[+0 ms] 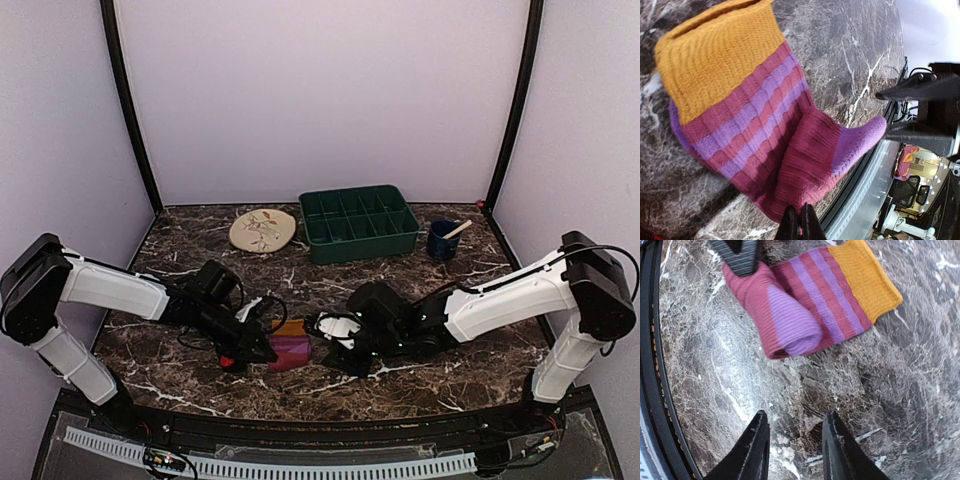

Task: Roll the socks
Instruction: Roll the sock at the center of the board.

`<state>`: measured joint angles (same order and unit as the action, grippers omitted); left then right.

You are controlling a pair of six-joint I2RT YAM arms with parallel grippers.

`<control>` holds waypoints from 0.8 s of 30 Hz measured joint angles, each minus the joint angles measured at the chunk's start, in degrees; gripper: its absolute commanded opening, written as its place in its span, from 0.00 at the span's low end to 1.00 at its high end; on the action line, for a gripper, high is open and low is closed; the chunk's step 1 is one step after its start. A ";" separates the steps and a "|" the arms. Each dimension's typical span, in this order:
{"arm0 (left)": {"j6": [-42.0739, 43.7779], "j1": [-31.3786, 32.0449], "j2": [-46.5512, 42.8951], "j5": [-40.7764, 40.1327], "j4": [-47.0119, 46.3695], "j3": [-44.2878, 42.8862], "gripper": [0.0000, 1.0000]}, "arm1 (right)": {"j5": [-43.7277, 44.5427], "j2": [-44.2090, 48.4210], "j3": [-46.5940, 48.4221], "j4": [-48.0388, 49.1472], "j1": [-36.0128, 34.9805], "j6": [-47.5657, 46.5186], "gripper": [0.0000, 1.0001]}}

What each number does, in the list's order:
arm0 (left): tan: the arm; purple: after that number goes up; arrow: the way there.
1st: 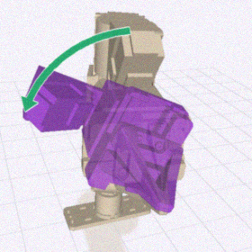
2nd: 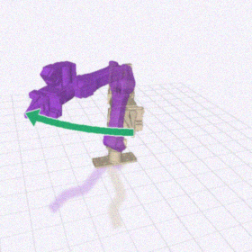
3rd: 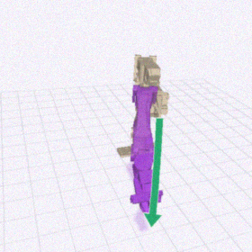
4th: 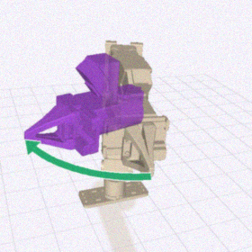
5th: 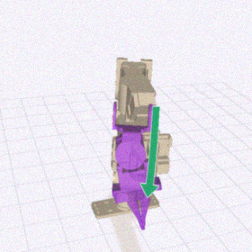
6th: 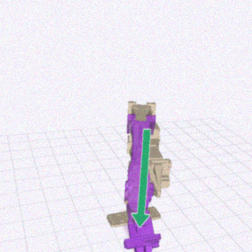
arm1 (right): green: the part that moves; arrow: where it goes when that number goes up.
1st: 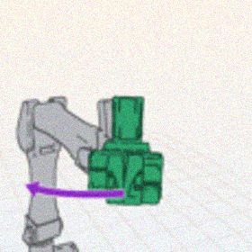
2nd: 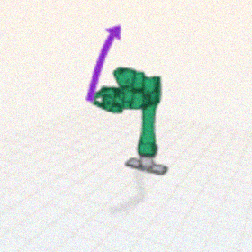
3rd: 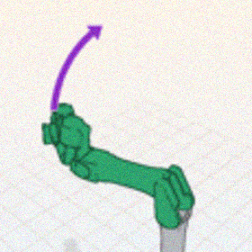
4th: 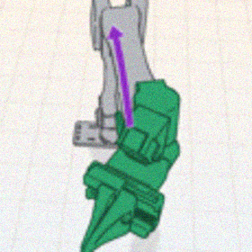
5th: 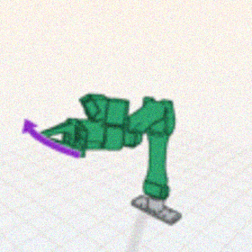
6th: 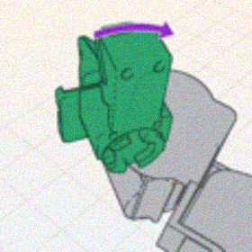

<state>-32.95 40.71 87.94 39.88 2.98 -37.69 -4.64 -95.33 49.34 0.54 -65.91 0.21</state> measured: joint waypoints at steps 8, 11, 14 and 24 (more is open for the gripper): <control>-1.40 -1.75 0.00 0.00 -0.68 1.11 0.00 | 7.02 0.00 1.60 0.22 -4.66 -6.78 0.44; -1.42 -1.95 0.00 0.00 -0.83 1.20 0.00 | 9.64 -1.27 3.89 0.35 -6.67 -10.16 0.45; -1.44 -1.97 0.31 0.11 -1.29 1.20 0.00 | 10.80 -2.23 4.94 0.26 -8.31 -11.91 0.48; -1.36 -1.97 2.99 1.55 -2.14 1.07 0.00 | 15.65 -7.58 9.18 -0.33 -12.00 -19.93 0.53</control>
<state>-34.30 38.74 90.94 41.43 0.84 -36.62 11.00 -102.91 58.52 0.21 -77.91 -19.73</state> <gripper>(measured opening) 0.024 0.516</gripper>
